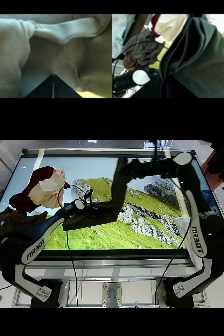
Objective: Fold the shirts.
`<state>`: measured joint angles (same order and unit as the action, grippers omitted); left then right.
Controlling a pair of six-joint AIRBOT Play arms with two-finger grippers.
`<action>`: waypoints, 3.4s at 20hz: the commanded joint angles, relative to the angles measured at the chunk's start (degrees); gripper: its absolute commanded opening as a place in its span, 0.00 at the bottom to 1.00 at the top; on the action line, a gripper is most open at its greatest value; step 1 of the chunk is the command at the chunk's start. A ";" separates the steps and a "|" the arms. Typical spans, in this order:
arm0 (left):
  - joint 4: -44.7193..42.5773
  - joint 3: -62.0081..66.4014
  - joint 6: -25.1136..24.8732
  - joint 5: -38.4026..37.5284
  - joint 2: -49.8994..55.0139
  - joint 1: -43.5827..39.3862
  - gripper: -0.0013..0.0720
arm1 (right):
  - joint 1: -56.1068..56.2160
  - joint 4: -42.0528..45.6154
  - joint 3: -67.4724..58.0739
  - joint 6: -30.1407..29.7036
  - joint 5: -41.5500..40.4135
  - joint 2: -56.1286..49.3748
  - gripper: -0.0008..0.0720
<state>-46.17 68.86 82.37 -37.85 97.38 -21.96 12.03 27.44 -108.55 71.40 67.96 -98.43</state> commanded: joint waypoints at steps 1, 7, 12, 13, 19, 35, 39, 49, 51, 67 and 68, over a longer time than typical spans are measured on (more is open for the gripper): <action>-1.40 4.39 -1.03 -5.49 -0.26 1.25 0.03 | 10.21 7.76 -1.53 4.50 -6.60 -1.22 0.05; -34.69 19.50 5.40 -31.19 -5.49 13.09 0.03 | 19.76 14.75 -1.53 9.84 -14.49 -6.69 0.05; -49.07 21.24 7.26 -45.75 -6.69 25.42 0.03 | 24.57 8.15 -1.53 9.81 -21.59 -12.31 0.05; -47.45 21.24 7.26 -45.79 -6.69 27.02 0.03 | 25.29 6.40 -1.55 9.75 -22.01 -13.62 0.05; -38.66 21.24 3.26 -45.20 -6.69 28.30 0.03 | 24.63 -4.26 -1.55 3.56 -26.32 -15.85 0.85; -34.80 21.24 3.13 -41.11 -6.69 28.33 0.03 | 2.58 22.01 -1.40 22.29 3.21 -23.98 0.85; -34.77 21.24 2.01 -41.09 -6.69 28.33 0.04 | 5.60 9.51 -1.42 22.25 2.16 -29.31 0.82; -34.75 21.24 0.31 -41.77 -6.69 28.33 0.03 | 8.07 -20.98 -1.55 8.76 2.84 -30.18 0.05; -34.53 21.24 0.33 -42.45 -6.69 28.33 0.03 | 5.07 -17.99 -1.55 7.63 2.91 -26.84 0.05; -24.68 21.24 2.32 -41.07 -6.69 25.22 0.03 | -48.46 54.10 -1.51 18.38 32.85 11.54 0.05; -24.61 21.24 2.34 -41.07 -6.69 24.48 0.03 | -51.80 56.37 -1.49 18.40 34.58 12.85 0.05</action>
<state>-71.40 90.06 84.09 -79.24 90.74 4.08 -30.63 73.93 -110.06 90.28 95.68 -90.00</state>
